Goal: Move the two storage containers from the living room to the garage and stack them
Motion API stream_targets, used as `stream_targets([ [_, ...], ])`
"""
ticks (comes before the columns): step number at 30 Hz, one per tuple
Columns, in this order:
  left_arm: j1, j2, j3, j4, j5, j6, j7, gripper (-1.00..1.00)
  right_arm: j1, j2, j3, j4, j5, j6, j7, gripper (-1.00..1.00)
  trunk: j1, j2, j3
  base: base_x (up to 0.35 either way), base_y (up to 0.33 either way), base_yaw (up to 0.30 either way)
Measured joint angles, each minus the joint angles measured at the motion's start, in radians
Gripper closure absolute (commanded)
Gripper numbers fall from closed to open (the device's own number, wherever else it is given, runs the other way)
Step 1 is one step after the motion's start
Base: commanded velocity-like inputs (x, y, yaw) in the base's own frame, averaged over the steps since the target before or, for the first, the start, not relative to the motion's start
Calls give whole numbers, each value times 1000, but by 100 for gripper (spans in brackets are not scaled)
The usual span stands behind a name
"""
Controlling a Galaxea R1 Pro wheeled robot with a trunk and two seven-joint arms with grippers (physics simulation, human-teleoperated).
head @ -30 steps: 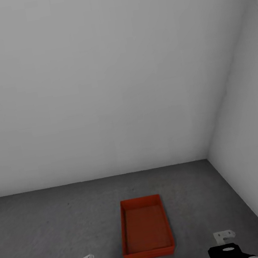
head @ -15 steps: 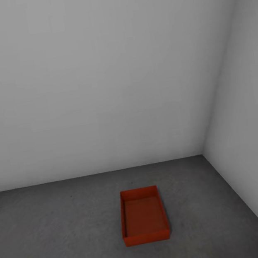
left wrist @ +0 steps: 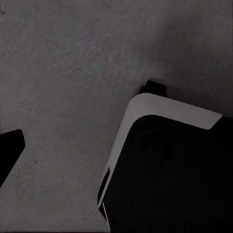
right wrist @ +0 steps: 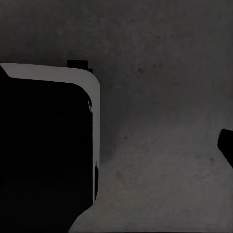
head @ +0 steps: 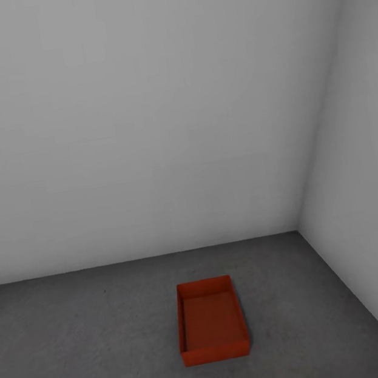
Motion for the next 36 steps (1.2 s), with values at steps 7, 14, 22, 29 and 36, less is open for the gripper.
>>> stream_targets([
  [7, 61, -3, 1, 0, -1, -23, 0, -100, 34, -1, -1, 0, -20, -44, 14, -100, 0, 0, 11, 0, 0, 0],
  [14, 67, -7, 0, 0, 0, -38, 1, -100, 37, 0, -1, 1, -38, -47, 15, -100, 0, 0, 22, 14, 12, 0],
  [22, 68, -8, 1, 0, -2, -41, 0, -100, 37, 0, 0, 0, -39, -44, 15, -100, 0, 0, 35, 1, 1, 0],
  [29, 76, -9, 1, 0, -2, -68, 0, -100, 37, 0, 0, 0, -39, -44, 15, -100, 0, 0, 46, 0, 0, 0],
  [36, 93, -20, 1, -1, -3, -115, 0, -100, 37, -2, 0, 0, -38, -36, 8, -100, 0, 0, 53, 0, 0, 0],
])
